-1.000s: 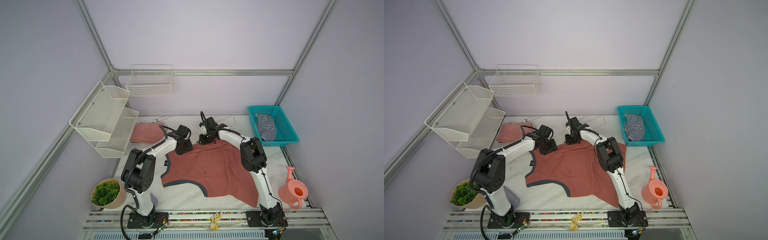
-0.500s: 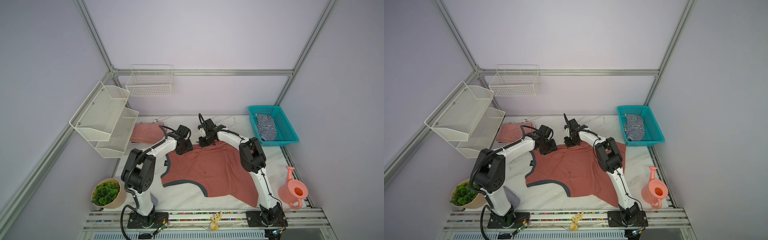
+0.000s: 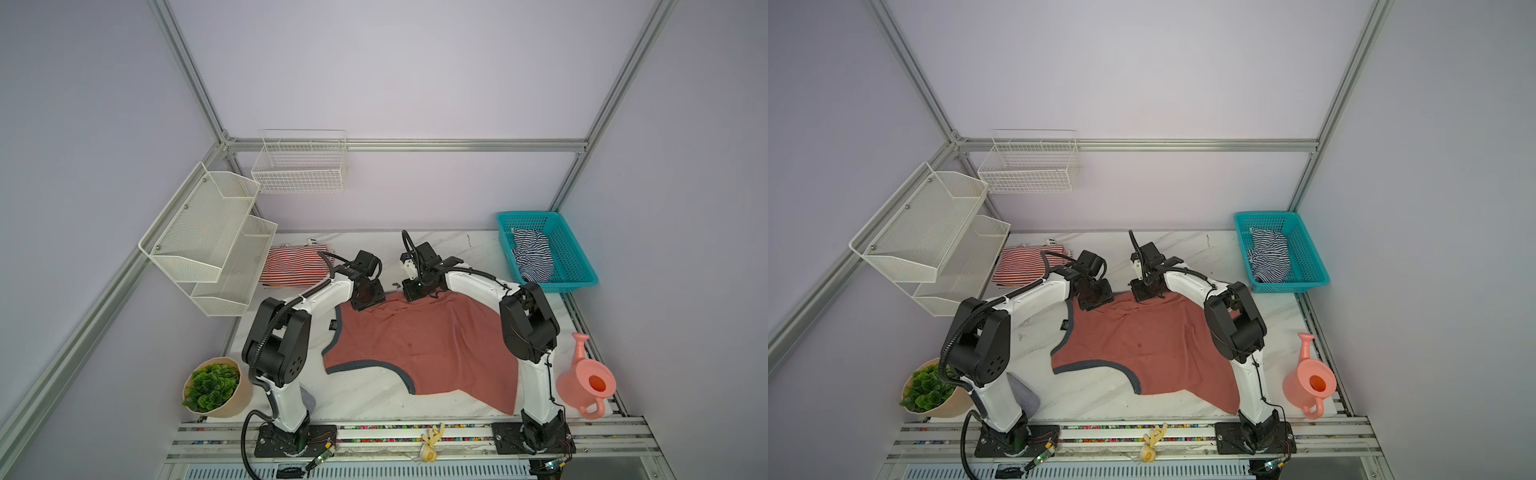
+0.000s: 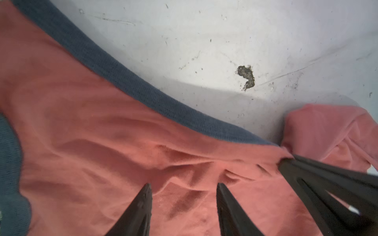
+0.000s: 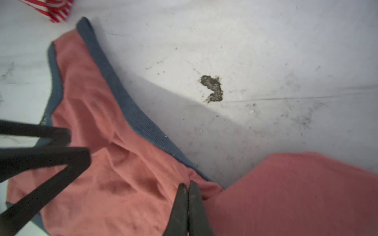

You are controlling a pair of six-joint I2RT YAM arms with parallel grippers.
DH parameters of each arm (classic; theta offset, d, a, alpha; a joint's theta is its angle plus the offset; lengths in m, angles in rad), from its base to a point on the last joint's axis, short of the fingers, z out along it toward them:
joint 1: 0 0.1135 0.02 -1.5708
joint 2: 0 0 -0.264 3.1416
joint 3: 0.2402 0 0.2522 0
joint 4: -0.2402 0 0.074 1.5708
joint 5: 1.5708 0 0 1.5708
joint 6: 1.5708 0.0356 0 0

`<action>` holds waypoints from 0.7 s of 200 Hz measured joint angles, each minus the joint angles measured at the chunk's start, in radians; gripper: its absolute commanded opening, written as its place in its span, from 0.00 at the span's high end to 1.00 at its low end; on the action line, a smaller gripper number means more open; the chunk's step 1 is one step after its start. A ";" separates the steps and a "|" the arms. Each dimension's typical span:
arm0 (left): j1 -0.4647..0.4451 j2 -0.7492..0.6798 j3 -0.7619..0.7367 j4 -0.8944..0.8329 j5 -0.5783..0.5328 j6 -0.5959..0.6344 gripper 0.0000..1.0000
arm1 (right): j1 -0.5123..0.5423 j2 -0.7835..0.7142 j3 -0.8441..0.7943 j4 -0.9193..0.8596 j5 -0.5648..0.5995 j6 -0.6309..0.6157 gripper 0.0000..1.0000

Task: Fold and stack the tank tops
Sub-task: 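Grasp the far folded edge with both grippers side by side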

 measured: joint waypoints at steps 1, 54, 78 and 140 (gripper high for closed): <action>0.000 0.000 0.000 0.000 0.000 0.000 0.49 | 0.001 -0.003 -0.003 0.001 0.000 0.000 1.00; 0.000 0.000 -0.001 -0.001 -0.004 0.000 0.49 | 0.063 -0.118 -0.200 0.056 0.002 0.034 1.00; 0.000 0.000 -0.002 -0.001 -0.007 0.000 0.49 | 0.084 -0.117 -0.281 0.049 -0.011 0.055 0.76; 0.000 0.000 -0.003 -0.007 -0.011 0.000 0.49 | 0.093 -0.130 -0.319 0.040 -0.028 0.100 0.48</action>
